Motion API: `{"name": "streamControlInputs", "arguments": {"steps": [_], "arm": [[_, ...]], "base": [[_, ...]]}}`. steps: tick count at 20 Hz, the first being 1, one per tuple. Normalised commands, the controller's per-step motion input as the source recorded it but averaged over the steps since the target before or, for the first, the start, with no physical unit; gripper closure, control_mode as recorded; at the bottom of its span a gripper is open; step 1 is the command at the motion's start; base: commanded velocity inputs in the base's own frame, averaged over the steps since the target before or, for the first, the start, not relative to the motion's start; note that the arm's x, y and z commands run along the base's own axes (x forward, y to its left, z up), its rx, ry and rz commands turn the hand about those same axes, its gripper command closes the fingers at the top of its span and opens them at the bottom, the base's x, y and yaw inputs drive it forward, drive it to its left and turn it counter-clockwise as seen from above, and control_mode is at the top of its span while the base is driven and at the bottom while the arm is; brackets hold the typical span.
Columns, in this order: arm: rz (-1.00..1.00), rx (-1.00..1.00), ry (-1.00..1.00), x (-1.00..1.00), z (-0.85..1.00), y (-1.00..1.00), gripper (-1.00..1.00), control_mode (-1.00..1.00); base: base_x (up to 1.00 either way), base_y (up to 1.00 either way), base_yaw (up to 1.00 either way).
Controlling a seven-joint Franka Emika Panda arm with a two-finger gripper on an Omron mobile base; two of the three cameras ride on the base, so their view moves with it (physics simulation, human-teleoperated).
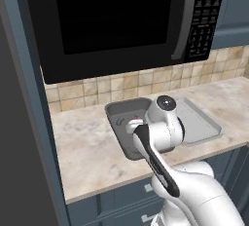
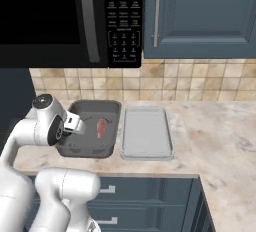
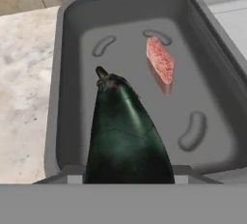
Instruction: Place one eggplant and one steak in each tupperware on the nearby counter, to pack two identical lunches.
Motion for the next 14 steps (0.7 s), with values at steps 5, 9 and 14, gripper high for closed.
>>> {"name": "streamControlInputs", "arguments": {"steps": [5, 9, 14], "arm": [[0.00, 0.00, 0.00, 0.45, -0.26, 0.00, 1.00, -1.00], [0.00, 0.00, 0.02, 0.43, -0.24, 0.00, 1.00, -1.00], [0.00, 0.00, 0.06, 0.43, -0.24, 0.00, 1.00, -1.00]], "base": [[0.00, 0.00, 0.00], [0.00, 0.00, 0.00], [0.00, 0.00, 0.00]]}}
